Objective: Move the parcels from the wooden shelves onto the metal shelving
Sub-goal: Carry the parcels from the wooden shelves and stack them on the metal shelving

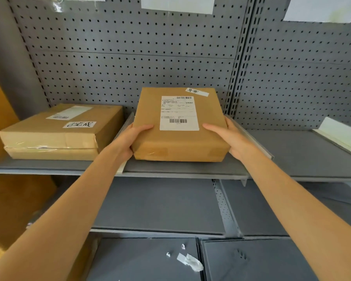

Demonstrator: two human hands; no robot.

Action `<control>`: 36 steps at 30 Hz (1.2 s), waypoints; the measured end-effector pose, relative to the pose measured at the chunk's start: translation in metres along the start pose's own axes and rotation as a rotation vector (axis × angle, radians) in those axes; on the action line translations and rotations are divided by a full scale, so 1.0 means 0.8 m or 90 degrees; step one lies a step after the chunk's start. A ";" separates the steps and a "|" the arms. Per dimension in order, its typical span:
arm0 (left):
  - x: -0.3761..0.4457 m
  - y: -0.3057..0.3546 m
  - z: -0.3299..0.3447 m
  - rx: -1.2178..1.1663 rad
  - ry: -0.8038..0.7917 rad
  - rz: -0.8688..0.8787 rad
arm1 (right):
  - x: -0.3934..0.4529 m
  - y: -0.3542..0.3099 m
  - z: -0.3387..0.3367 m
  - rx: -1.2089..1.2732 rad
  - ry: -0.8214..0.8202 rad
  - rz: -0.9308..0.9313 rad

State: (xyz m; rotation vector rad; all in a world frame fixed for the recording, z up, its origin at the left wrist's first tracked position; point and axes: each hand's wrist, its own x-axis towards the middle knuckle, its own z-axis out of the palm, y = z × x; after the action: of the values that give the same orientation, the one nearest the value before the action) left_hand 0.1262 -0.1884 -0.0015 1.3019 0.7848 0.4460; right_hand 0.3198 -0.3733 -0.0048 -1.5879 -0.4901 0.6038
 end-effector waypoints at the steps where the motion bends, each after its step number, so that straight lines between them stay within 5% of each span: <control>1: 0.006 -0.001 0.002 0.001 0.004 -0.006 | 0.006 0.002 -0.001 -0.003 0.002 0.001; 25: 0.064 0.004 0.006 0.132 -0.022 -0.123 | 0.062 0.005 -0.007 -0.057 -0.033 0.155; 36: 0.075 0.005 0.005 0.201 -0.013 -0.091 | 0.057 -0.003 -0.003 -0.163 -0.013 0.140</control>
State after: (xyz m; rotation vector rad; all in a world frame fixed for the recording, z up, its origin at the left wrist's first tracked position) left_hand 0.1700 -0.1482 -0.0135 1.5272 0.9517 0.1989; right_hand 0.3567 -0.3458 -0.0064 -1.8971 -0.4240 0.7463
